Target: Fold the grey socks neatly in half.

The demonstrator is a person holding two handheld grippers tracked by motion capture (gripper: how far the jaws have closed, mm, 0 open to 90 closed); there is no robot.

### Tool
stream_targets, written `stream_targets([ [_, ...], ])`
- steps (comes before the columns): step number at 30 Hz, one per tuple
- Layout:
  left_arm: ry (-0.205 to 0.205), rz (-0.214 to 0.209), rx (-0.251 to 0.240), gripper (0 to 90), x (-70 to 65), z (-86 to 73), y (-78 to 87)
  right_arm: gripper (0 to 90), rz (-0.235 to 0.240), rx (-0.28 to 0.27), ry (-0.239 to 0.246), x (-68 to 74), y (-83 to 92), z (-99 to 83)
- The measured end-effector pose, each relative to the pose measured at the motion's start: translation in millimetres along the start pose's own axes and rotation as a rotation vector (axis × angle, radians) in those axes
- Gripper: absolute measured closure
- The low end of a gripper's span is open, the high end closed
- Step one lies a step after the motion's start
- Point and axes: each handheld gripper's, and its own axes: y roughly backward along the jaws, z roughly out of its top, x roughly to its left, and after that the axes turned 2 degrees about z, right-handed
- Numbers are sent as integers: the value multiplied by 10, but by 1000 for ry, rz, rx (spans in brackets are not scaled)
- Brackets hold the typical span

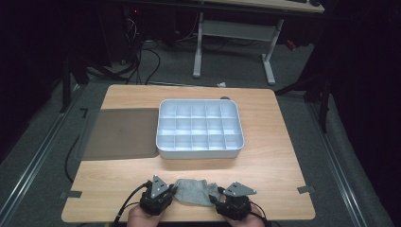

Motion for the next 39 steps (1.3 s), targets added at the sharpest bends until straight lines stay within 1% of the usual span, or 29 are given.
stream_targets([
  [3,-2,1,2,775,-8,-2,5,665,0,0,-8,-4,0,3],
  [5,0,3,3,759,-6,-3,7,751,22,-3,-6,-1,0,-2],
  [6,-1,3,4,757,-7,-3,8,769,30,-3,-10,-2,-2,-3],
  [11,0,-4,6,754,-27,10,-2,809,52,-3,-18,-26,4,-4],
  [12,0,-8,9,749,-31,19,-8,815,49,-5,-15,-32,9,0],
  [14,-3,-15,16,740,-47,46,-31,822,28,-16,-20,-66,25,3],
  [17,-12,-33,16,732,-102,116,-93,845,10,-37,-43,-176,61,37],
  [20,0,-62,14,733,-148,179,-171,847,-5,-52,-71,-333,101,100],
  [22,4,-67,13,736,-173,204,-216,848,-11,-54,-78,-418,104,119],
  [24,8,-66,14,744,-178,215,-234,848,-6,-58,-90,-465,108,121],
  [26,16,-66,15,745,-176,217,-235,846,-2,-66,-90,-465,122,106],
  [27,17,-65,15,745,-179,216,-234,837,5,-70,-98,-447,130,94],
  [28,15,-63,17,743,-183,216,-230,815,8,-70,-96,-438,130,87],
  [29,17,-64,17,739,-184,215,-226,764,9,-68,-104,-425,130,79],
  [30,18,-64,18,733,-186,213,-221,696,10,-69,-111,-420,129,70],
  [31,17,-61,18,723,-187,210,-216,663,10,-67,-118,-420,127,62],
  [34,10,-46,14,705,-187,197,-204,615,1,-43,-125,-404,109,20],
  [35,12,-46,15,699,-192,189,-201,607,-2,-28,-121,-394,92,3],
  [36,10,-44,16,696,-193,185,-200,603,-3,-19,-106,-374,73,-19],
  [37,5,-40,15,694,-195,179,-198,608,-14,-19,-97,-353,73,-24],
  [38,1,-35,14,694,-199,174,-197,618,-28,-19,-79,-333,71,-26],
  [39,-2,-32,15,694,-202,169,-194,647,-40,-18,-66,-311,68,-29],
])
